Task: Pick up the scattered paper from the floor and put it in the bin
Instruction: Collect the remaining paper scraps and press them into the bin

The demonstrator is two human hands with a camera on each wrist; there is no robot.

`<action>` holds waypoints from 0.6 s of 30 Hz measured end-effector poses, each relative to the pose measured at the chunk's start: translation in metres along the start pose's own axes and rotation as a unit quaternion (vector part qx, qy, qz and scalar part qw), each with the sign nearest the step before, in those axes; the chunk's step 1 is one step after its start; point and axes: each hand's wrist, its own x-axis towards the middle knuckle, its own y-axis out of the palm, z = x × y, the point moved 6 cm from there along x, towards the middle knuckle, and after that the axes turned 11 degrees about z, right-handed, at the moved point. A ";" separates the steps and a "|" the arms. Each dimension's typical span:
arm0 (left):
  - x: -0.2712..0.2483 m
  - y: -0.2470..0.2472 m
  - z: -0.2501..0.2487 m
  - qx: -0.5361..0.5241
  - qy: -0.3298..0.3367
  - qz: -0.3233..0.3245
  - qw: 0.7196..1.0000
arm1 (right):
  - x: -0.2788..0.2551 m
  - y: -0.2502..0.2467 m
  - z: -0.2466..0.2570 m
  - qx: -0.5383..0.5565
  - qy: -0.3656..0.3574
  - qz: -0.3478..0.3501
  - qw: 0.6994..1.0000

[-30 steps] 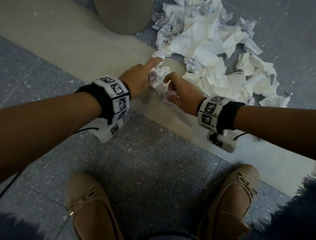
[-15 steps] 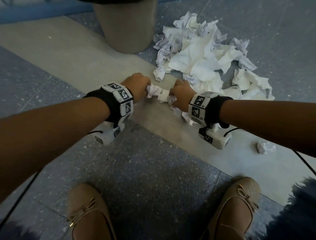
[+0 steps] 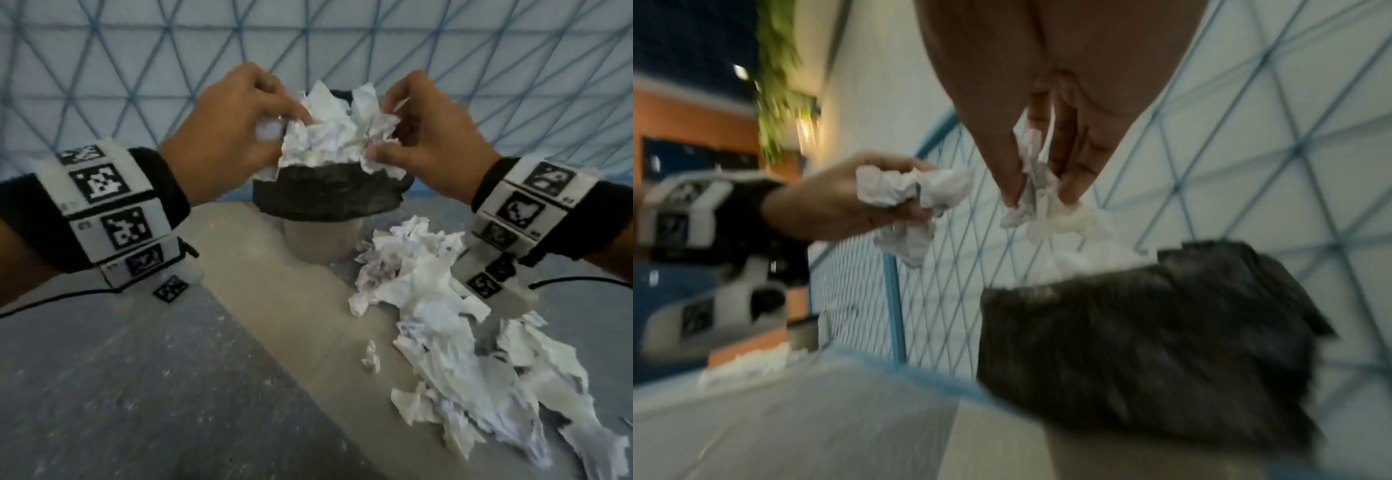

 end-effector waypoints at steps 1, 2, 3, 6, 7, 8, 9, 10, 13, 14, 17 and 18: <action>0.009 -0.008 0.003 0.001 -0.015 -0.026 1.000 | 0.009 -0.012 0.005 0.013 -0.014 -0.024 1.000; 0.021 -0.011 0.006 0.002 -0.029 -0.038 0.999 | 0.019 -0.021 0.006 0.013 -0.018 -0.047 0.999; 0.034 -0.008 0.010 0.006 -0.044 -0.033 0.998 | 0.029 -0.025 0.005 0.001 -0.012 -0.065 0.998; 0.077 0.020 0.017 0.007 -0.095 -0.007 0.995 | 0.061 -0.014 -0.013 -0.068 0.038 -0.078 0.994; 0.090 0.031 0.018 0.002 -0.114 0.007 0.994 | 0.070 -0.004 -0.021 -0.093 0.054 -0.061 0.992; 0.100 0.045 0.021 0.004 -0.129 0.027 0.991 | 0.076 0.008 -0.028 -0.120 0.064 -0.040 0.990; 0.112 0.061 0.025 0.014 -0.142 0.054 0.988 | 0.081 0.020 -0.036 -0.145 0.071 -0.012 0.987; 0.120 0.075 0.026 0.028 -0.149 0.086 0.985 | 0.086 0.032 -0.044 -0.168 0.079 0.021 0.982; 0.130 0.115 0.033 0.064 -0.144 0.185 0.970 | 0.098 0.057 -0.065 -0.202 0.112 0.120 0.965; 0.128 0.125 0.040 0.079 -0.158 0.211 0.962 | 0.100 0.062 -0.070 -0.198 0.119 0.146 0.962; 0.121 0.143 0.056 0.141 -0.183 0.272 0.934 | 0.106 0.071 -0.071 -0.178 0.118 0.194 0.957; 0.120 0.143 0.055 0.147 -0.181 0.274 0.933 | 0.106 0.071 -0.070 -0.177 0.114 0.197 0.957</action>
